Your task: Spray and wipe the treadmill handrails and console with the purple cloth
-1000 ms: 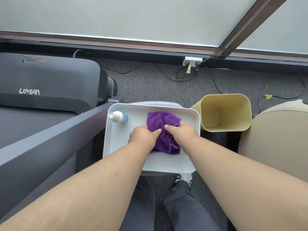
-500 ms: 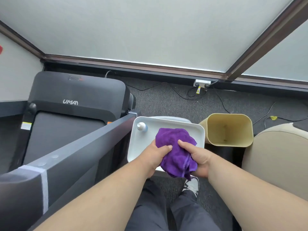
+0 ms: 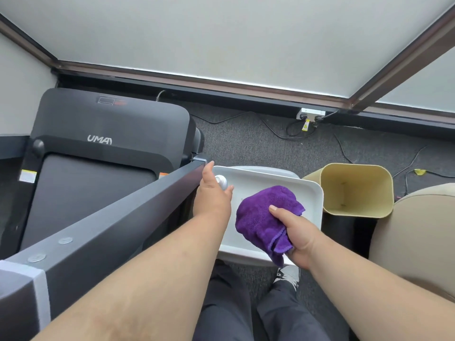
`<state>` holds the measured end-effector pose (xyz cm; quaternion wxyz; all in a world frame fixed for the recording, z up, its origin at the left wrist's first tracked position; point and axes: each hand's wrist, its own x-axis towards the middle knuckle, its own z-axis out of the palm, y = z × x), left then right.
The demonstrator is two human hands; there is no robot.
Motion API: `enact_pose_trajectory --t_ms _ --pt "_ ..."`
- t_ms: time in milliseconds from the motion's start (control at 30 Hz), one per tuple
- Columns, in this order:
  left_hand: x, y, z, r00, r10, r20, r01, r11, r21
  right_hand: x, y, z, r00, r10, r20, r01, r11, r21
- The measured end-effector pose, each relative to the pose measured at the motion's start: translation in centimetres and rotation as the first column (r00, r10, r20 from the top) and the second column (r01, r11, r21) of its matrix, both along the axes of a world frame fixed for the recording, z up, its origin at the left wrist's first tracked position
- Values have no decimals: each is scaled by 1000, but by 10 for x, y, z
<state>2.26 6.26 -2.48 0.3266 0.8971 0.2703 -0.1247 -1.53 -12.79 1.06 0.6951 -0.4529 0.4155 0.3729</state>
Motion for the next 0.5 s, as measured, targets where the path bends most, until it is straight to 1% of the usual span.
enact_pose_trajectory --t_ms 100,133,233,267,333,400,467,500 --pt "6 6 -7 1000 25 8 -24 997 -77 -4 -3 5 1000 -10 3 10 1000 -16" --pt "6 7 -4 1000 1 13 0 998 -70 -4 -4 8 1000 -6 10 6 1000 -24" --pt "-3 6 17 994 -95 54 93 995 32 -2 -7 23 1000 9 27 -7 998 -66" --pt "-9 3 31 992 -106 70 104 994 35 -1 -9 31 999 19 30 -16 995 -94" --pt "-20 -2 68 988 -119 101 122 992 -19 0 -12 52 997 68 36 -62 985 -160" --pt "-32 -6 106 963 -204 176 212 977 -25 1 -15 78 992 125 27 -117 971 -207" --pt "-40 -11 146 924 -283 256 304 951 -47 1 -16 107 991 130 20 -123 972 -202" --pt "-44 -14 165 917 -283 283 321 942 -99 0 -17 122 992 122 21 -117 977 -179"
